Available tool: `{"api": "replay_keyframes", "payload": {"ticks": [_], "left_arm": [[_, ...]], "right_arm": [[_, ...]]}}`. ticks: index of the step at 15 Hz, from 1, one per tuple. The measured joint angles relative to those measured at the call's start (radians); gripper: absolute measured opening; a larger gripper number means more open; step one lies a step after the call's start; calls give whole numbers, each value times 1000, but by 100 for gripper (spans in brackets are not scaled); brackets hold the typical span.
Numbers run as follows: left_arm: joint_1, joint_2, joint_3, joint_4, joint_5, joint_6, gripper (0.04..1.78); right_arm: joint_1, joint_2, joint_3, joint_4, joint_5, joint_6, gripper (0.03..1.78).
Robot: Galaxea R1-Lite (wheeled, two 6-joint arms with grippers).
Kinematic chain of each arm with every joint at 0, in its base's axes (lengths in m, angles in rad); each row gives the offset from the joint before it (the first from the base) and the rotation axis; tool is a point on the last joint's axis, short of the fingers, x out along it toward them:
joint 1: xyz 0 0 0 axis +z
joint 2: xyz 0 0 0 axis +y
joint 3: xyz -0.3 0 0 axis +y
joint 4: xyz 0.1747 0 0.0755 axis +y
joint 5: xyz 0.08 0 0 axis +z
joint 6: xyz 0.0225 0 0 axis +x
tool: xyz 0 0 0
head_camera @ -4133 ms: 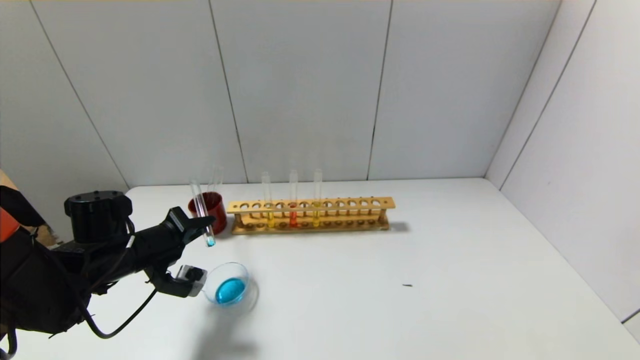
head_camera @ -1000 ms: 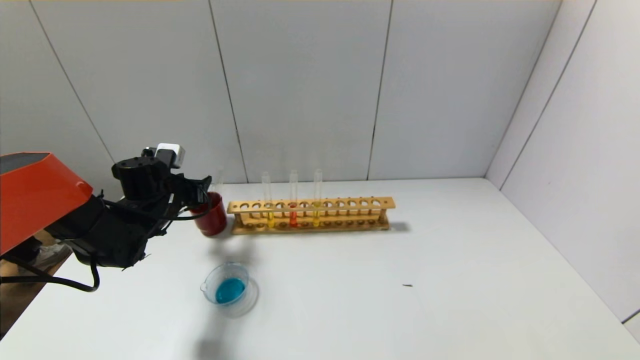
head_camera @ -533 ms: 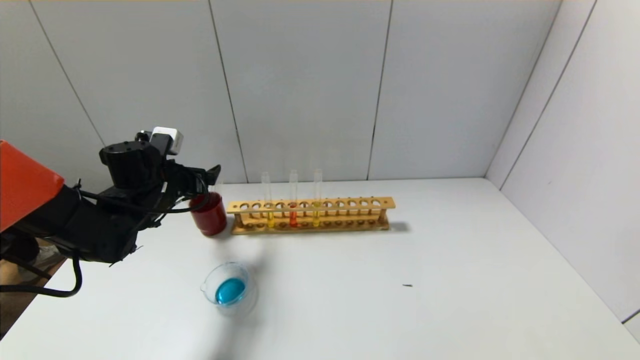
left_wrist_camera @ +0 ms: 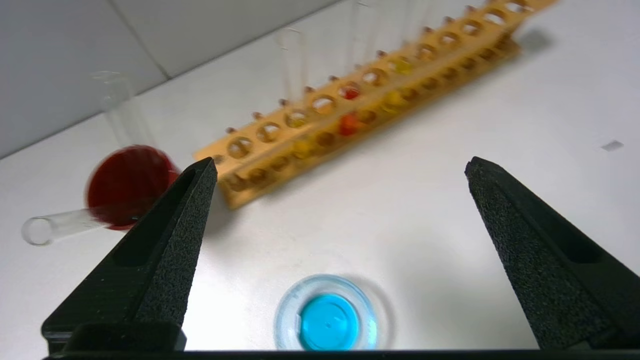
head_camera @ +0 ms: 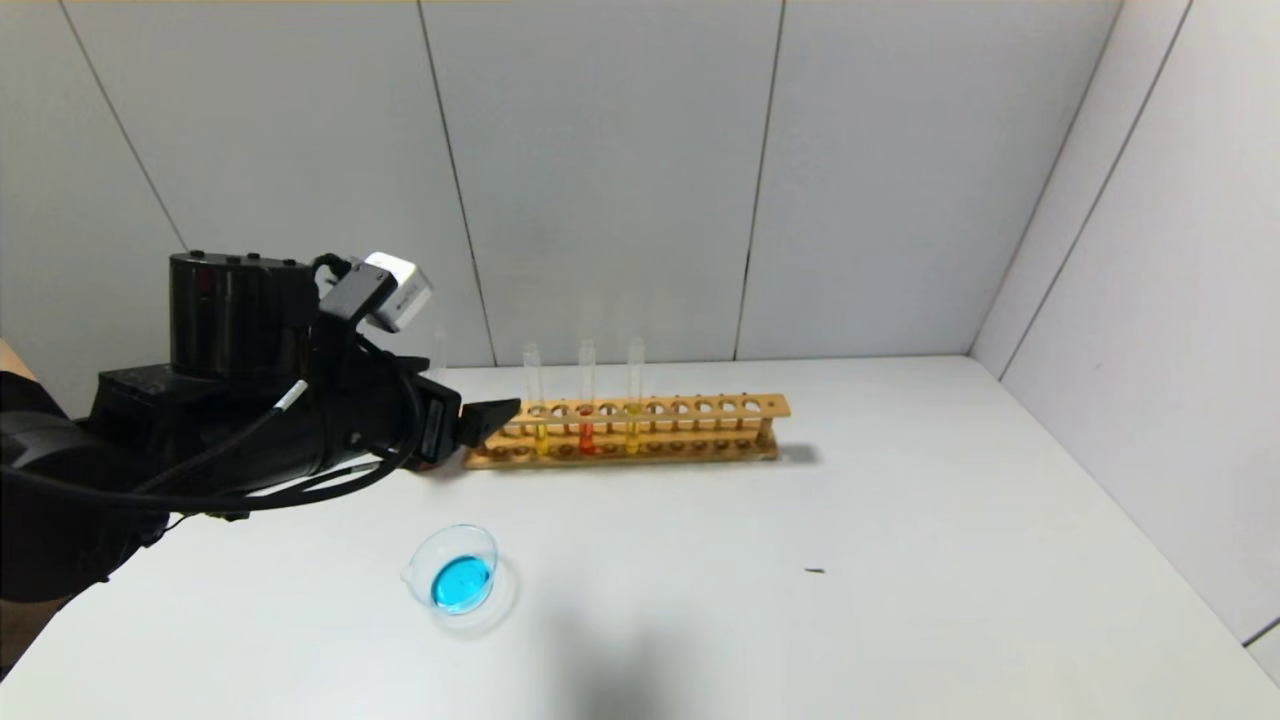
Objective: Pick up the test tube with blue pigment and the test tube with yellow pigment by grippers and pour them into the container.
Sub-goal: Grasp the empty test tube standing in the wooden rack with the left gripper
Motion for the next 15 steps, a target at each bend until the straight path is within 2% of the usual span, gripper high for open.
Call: {"api": "replay_keyframes", "payload": {"ticks": [4,7,10,12,15], "left_arm": [[-12,1,6,-1,-4,-13,175],[-12,100,-21,-83,9,-19,175],[-11,251,-104,-186,82,-27,175],[-1,347,-188,-206,129,-30,175],[20,453,-293,-204,143,-35,175]], "right_arm": [[0,0,0,0,0,0,175],[0,0,0,0,0,0,175],[0,0,0,0,0,0,175],[0,0,0,0,0,0,175],[0,0,0,0,0,0,175]]}}
